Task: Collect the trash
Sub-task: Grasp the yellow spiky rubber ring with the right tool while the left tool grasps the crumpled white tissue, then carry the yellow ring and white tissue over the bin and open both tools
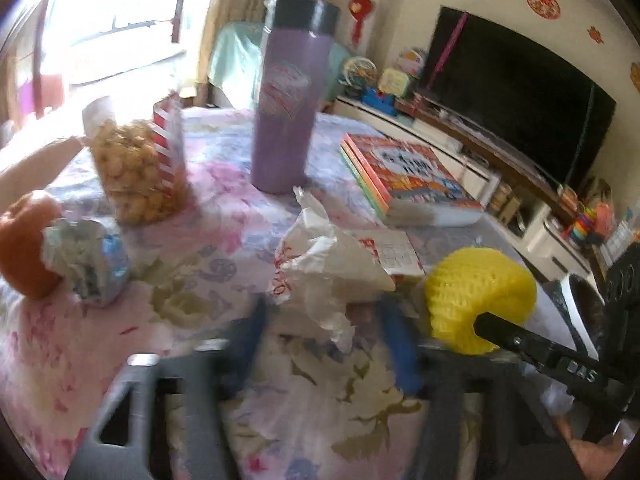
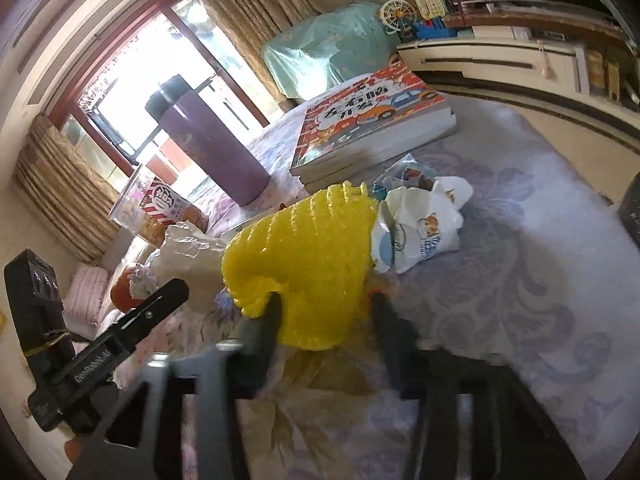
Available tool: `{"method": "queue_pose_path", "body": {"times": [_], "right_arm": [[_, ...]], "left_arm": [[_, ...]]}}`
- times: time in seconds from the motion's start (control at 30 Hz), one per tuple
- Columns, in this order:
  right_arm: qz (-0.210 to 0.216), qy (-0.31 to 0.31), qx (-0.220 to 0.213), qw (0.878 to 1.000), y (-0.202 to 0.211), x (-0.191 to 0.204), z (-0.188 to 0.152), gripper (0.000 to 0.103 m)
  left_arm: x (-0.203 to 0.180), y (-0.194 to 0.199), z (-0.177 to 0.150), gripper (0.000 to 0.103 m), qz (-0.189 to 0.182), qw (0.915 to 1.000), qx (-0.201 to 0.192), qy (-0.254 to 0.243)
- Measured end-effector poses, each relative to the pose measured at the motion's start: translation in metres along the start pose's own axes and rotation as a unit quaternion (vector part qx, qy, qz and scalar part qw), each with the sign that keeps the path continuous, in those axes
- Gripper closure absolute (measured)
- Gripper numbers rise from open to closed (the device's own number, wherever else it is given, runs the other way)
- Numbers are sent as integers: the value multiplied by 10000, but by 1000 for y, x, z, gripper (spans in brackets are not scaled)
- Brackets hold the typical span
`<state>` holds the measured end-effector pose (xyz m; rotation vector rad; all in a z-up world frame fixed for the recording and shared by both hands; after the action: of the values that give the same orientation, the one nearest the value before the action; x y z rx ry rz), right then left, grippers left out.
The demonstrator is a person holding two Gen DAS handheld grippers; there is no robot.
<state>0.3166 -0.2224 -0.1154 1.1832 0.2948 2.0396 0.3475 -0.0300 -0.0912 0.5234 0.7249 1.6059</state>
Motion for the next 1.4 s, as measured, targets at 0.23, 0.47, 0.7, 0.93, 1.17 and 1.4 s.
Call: {"method": "queue_pose_path", "body": {"times": [0.23, 0.47, 0.7, 0.93, 1.17, 1.4], "right_arm": [[144, 44, -56, 9999, 14, 2, -8, 89], [210, 137, -176, 9995, 48, 8, -21, 89], [137, 182, -285, 9993, 81, 5, -34, 89], [-27, 195, -463, 9987, 115, -3, -45, 89], [-235, 193, -653, 9974, 143, -11, -53, 89], [-370, 107, -787, 9962, 165, -24, -60, 89]], "left_arm": [[0, 8, -11, 80, -65, 10000, -44, -49], [0, 42, -32, 82, -291, 9995, -85, 66], [-15, 72, -49, 83, -494, 9987, -120, -72], [-37, 91, -64, 83, -740, 9969, -94, -232], [-63, 103, -71, 83, -925, 9948, -83, -421], [-88, 110, -76, 83, -1033, 9926, -67, -628]]}}
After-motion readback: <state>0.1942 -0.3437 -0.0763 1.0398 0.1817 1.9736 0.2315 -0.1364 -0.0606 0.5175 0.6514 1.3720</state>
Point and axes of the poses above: each gripper's, at about its wrist camera, not at the fingertips, and y roughly against the way its jaws point, x to its left, z to its top, the point moved 3 cm from there along -y, roughly the way its jaws point, and after that the axes turned 11 degrees about z, right-handed, at the moved point
